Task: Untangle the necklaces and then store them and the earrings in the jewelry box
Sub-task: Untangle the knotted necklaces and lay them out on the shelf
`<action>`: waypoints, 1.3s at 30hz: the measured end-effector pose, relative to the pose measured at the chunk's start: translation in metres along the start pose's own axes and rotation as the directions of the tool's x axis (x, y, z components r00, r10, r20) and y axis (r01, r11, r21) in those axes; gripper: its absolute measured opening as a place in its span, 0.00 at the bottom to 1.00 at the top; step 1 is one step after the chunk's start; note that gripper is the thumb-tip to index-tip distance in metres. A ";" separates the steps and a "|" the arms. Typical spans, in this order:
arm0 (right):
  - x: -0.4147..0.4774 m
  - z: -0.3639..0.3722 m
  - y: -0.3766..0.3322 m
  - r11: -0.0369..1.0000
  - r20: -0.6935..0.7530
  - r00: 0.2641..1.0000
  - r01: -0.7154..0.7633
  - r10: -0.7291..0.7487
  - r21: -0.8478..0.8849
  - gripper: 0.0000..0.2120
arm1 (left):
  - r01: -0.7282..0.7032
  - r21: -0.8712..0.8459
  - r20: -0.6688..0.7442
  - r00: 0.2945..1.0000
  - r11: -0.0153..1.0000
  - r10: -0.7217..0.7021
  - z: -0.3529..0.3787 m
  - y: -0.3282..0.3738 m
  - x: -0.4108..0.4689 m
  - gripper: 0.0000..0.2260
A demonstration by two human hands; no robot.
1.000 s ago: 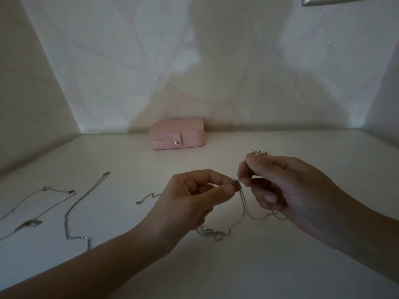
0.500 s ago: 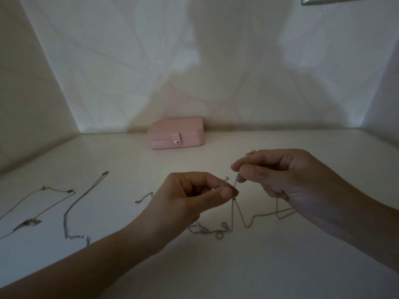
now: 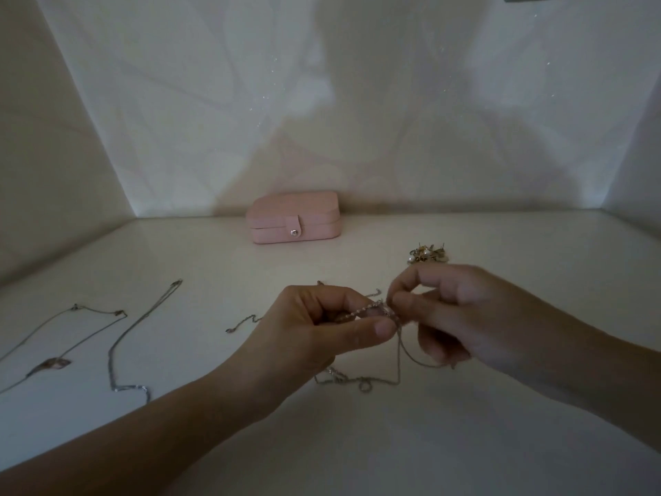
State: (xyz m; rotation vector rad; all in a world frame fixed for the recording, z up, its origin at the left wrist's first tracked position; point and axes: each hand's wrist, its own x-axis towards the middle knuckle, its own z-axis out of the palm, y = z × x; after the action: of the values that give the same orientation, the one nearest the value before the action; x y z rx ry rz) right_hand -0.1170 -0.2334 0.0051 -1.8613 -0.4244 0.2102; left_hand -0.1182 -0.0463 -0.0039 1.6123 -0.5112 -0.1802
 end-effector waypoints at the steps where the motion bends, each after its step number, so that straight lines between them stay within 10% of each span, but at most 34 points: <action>1: 0.000 0.002 0.002 0.999 0.038 0.999 -0.017 0.019 -0.039 0.07 | -0.010 -0.020 0.036 0.999 1.000 0.011 0.001 0.001 -0.001 0.05; 14: 0.002 -0.007 -0.001 0.962 0.097 0.966 0.249 -0.239 -0.108 0.05 | -0.014 0.129 0.013 1.000 0.992 0.013 -0.002 -0.004 0.000 0.16; 25: 0.002 -0.012 -0.007 0.951 -0.032 0.955 0.290 -0.295 -0.103 0.08 | 0.044 0.131 0.138 0.988 0.990 -0.062 0.000 -0.006 -0.002 0.06; 39: -0.004 -0.009 -0.013 0.969 0.158 0.979 0.160 -0.130 -0.191 0.07 | -0.042 0.031 0.048 0.998 0.999 0.040 -0.008 0.006 -0.001 0.07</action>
State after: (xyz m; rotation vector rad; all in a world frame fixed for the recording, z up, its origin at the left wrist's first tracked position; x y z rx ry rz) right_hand -0.1201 -0.2398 0.0202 -2.0111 -0.7024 0.2091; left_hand -0.1172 -0.0384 0.0026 1.6305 -0.5862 -0.1808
